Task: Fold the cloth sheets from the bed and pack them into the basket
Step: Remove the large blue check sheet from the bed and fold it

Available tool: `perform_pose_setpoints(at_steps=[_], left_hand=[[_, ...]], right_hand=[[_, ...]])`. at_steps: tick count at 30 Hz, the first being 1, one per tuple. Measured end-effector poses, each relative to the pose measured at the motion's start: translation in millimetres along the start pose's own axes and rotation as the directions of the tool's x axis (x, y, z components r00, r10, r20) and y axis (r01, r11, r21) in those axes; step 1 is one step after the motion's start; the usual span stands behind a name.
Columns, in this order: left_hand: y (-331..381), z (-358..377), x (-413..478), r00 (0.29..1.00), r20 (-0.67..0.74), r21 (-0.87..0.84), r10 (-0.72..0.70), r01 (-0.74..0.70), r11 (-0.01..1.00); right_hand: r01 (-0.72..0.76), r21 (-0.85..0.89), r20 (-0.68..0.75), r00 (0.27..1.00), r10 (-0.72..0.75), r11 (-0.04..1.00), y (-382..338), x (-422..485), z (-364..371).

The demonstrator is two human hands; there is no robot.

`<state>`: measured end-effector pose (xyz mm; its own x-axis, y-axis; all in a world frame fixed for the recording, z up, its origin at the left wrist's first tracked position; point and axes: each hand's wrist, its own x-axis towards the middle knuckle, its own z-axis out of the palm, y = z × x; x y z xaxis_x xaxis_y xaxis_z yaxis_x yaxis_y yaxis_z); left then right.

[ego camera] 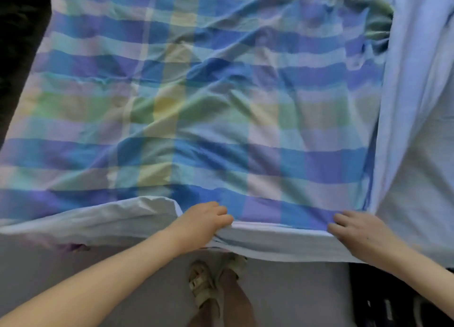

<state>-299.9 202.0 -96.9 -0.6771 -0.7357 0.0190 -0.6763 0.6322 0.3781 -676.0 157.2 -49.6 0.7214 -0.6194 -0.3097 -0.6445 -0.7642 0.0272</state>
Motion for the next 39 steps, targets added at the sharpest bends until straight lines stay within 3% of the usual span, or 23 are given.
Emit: perform_pose_setpoints(at_steps=[1, 4, 6, 8, 11, 13, 14, 15, 16, 17, 19, 25, 27, 29, 32, 35, 37, 39], left_hand=[[7.9, 7.0, -12.5, 0.998, 0.049, -0.001, -0.031, 0.031, 1.000], [8.6, 21.3, -32.7, 0.963, 0.065, 0.016, -0.263, 0.263, 0.965], [10.2, 25.5, -49.4, 0.854, -0.054, -0.045, -0.517, 0.515, 0.856], [14.0, 28.9, -69.4, 0.624, -0.166, -0.164, -0.764, 0.746, 0.645], [19.1, 35.9, -104.7, 0.115, -0.120, -0.433, -0.986, 0.888, 0.156], [10.7, 39.2, -121.2, -0.245, 0.063, -0.660, -0.968, 0.717, -0.224], [3.8, 40.7, -123.4, -0.368, 0.208, -0.760, -0.906, 0.523, -0.387], [-6.1, 41.7, -130.6, -0.427, 0.356, -0.831, -0.832, 0.264, -0.490], [-17.0, 41.2, -137.5, -0.400, 0.508, -0.832, -0.763, 0.003, -0.555], [-27.8, 40.9, -139.6, -0.331, 0.623, -0.781, -0.709, -0.205, -0.590], [-46.4, 43.4, -148.4, -0.272, 0.716, -0.692, -0.643, -0.398, -0.602], [-63.9, 78.5, -173.3, -0.262, 0.708, -0.692, -0.656, -0.445, -0.568], [-44.6, 72.5, -176.8, -0.345, 0.658, -0.750, -0.669, -0.370, -0.548], [-31.7, 73.9, -183.4, -0.475, 0.577, -0.801, -0.664, -0.170, -0.574], [-30.1, 67.9, -184.5, -0.562, 0.481, -0.848, -0.673, -0.104, -0.520], [-39.8, 49.5, -169.5, -0.464, 0.501, -0.852, -0.731, -0.116, -0.510], [-51.0, 39.7, -156.6, -0.390, 0.556, -0.817, -0.734, -0.097, -0.568], [-64.9, 41.1, -151.4, -0.377, 0.579, -0.796, -0.723, -0.073, -0.600]], right_hand=[[-0.051, 0.031, 0.119, 0.992, 0.047, 0.998, -20.5, -10.4, 16.1], [-0.151, 0.112, 0.162, 0.978, 0.132, 0.982, -50.2, -9.8, 56.4], [-0.219, 0.127, 0.150, 0.968, 0.199, 0.967, -65.0, 5.0, 60.8], [-0.245, 0.141, 0.157, 0.962, 0.223, 0.959, -79.9, 20.7, 65.4], [-0.189, 0.178, 0.204, 0.967, 0.151, 0.966, -113.2, 42.8, 66.7], [-0.148, 0.220, 0.208, 0.973, 0.102, 0.964, -127.7, 51.4, 68.2], [-0.152, 0.236, 0.209, 0.972, 0.102, 0.960, -129.0, 49.6, 66.7], [-0.146, 0.255, 0.203, 0.975, 0.094, 0.956, -133.2, 49.0, 65.4], [-0.132, 0.273, 0.188, 0.979, 0.082, 0.953, -135.7, 46.5, 67.4], [-0.122, 0.289, 0.174, 0.982, 0.074, 0.949, -133.7, 42.3, 68.1], [-0.125, 0.280, 0.169, 0.982, 0.079, 0.952, -129.8, 33.8, 70.7], [-0.279, 0.265, 0.221, 0.949, 0.223, 0.923, -116.9, 16.0, 68.9], [-0.233, 0.236, 0.166, 0.966, 0.196, 0.943, -117.5, 19.1, 67.1], [-0.149, 0.210, 0.115, 0.985, 0.127, 0.966, -119.9, 20.9, 65.1], [-0.024, 0.128, 0.019, 1.000, 0.021, 0.992, -123.7, 18.5, 72.7], [0.048, 0.018, -0.008, 0.999, -0.048, 0.999, -125.1, 13.0, 84.0], [0.076, -0.013, -0.015, 0.997, -0.077, 0.997, -126.5, 7.9, 86.2], [0.078, -0.020, -0.028, 0.997, -0.078, 0.997, -127.8, 4.3, 87.7]])
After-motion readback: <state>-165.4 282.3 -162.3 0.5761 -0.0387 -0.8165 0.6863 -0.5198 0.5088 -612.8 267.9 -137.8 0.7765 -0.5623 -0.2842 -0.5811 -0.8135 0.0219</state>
